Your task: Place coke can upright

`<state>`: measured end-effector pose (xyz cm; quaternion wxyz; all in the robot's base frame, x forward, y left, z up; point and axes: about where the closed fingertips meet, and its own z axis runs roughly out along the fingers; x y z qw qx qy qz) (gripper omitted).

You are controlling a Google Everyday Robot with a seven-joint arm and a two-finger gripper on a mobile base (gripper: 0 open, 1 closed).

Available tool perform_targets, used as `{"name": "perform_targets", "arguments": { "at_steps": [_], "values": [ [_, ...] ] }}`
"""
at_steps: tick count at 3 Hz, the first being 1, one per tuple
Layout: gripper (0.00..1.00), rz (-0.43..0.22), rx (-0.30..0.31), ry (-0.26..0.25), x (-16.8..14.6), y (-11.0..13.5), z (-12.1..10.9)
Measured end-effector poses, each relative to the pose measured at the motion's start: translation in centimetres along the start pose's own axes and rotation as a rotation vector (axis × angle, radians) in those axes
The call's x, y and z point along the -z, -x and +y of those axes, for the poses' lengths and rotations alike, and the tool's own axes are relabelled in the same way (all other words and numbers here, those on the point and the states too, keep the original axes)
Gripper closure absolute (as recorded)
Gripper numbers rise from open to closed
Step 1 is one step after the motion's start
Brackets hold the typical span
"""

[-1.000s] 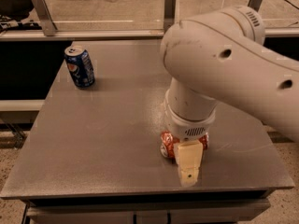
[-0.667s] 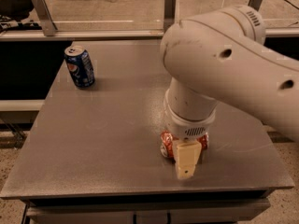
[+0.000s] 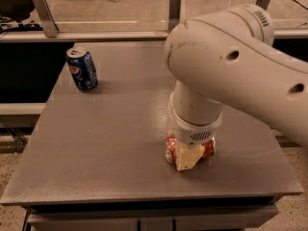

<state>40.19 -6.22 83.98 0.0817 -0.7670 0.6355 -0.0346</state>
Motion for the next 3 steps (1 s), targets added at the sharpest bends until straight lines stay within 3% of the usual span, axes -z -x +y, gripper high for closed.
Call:
{"name": "perform_targets", "arguments": {
  "at_steps": [1, 2, 3],
  "values": [
    [0.88, 0.001, 0.001, -0.003, 0.1, 0.0, 0.0],
    [1.00, -0.062, -0.025, -0.017, 1.5, -0.4, -0.3],
    [1.00, -0.099, -0.048, -0.046, 4.8, -1.3, -0.7]
  ]
}}
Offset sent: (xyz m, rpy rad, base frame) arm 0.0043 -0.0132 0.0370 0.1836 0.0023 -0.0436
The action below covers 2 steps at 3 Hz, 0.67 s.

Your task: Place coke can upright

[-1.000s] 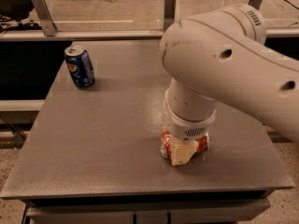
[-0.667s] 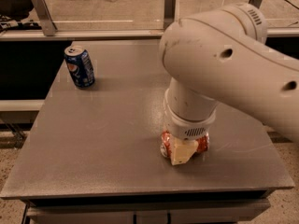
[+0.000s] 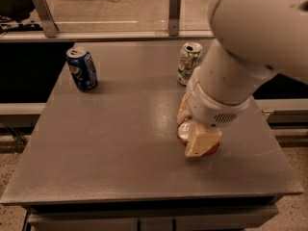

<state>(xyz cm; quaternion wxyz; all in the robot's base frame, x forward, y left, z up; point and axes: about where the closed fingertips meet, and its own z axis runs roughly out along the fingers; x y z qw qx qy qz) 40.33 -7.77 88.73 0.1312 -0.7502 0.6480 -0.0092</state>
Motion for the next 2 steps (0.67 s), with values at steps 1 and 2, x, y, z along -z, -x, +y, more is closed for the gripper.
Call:
{"name": "perform_targets", "arguments": {
  "at_steps": [1, 2],
  "values": [
    [1.00, -0.027, -0.003, -0.002, 1.93, -0.24, -0.58],
    [1.00, -0.080, -0.033, 0.011, 1.70, -0.91, -0.90]
  ]
}}
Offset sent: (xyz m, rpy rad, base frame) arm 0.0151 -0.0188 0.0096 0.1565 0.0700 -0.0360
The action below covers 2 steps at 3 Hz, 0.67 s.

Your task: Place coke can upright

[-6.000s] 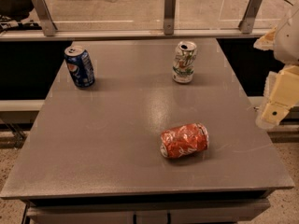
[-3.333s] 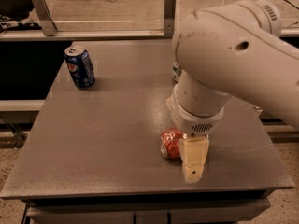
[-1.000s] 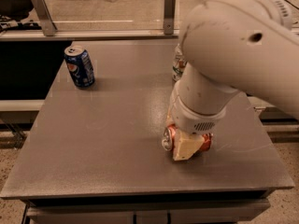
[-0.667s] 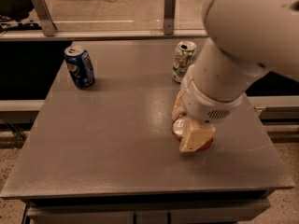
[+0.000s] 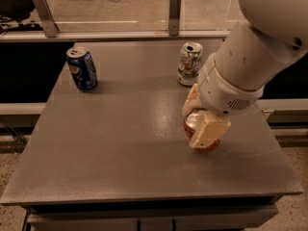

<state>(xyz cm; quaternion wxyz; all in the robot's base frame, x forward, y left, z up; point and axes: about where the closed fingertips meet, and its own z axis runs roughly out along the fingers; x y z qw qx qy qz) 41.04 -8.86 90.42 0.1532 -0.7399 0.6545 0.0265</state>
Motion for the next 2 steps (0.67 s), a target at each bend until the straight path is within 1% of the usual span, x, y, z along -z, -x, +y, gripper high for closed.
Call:
{"name": "perform_targets", "arguments": {
  "at_steps": [1, 2],
  "values": [
    [1.00, -0.124, -0.057, 0.004, -0.94, -1.56, -0.13],
    [1.00, -0.278, -0.104, 0.001, -1.57, -2.17, 0.02]
  ]
}}
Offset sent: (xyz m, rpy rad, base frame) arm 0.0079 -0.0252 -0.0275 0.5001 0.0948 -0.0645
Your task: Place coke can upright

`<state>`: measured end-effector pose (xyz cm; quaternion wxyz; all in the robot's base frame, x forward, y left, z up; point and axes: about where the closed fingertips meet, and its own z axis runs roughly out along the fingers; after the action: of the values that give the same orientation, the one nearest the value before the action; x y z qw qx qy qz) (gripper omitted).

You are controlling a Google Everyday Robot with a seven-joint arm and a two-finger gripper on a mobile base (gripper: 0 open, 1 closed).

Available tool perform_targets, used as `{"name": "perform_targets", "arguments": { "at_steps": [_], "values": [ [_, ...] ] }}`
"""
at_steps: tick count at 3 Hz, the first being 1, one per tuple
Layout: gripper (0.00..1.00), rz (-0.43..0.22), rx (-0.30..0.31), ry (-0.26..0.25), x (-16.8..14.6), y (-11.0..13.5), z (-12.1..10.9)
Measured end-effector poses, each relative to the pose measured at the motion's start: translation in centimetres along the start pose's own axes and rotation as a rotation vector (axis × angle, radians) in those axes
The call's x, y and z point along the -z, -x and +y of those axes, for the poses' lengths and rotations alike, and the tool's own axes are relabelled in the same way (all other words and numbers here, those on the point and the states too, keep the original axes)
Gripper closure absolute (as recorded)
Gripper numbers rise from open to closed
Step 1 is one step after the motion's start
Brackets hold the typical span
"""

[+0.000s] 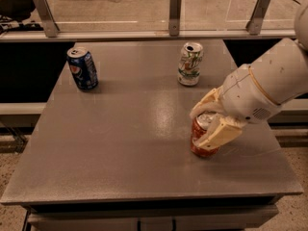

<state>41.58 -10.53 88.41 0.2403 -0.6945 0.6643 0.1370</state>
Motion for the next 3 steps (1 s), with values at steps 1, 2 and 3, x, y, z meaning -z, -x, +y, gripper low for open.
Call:
{"name": "perform_targets", "arguments": {
  "at_steps": [1, 2, 3],
  "values": [
    [0.82, -0.029, -0.008, -0.002, 0.04, -0.08, -0.01],
    [0.59, -0.029, -0.008, -0.002, 0.04, -0.08, -0.01],
    [0.35, -0.026, -0.005, -0.005, 0.19, 0.10, 0.06]
  ]
}}
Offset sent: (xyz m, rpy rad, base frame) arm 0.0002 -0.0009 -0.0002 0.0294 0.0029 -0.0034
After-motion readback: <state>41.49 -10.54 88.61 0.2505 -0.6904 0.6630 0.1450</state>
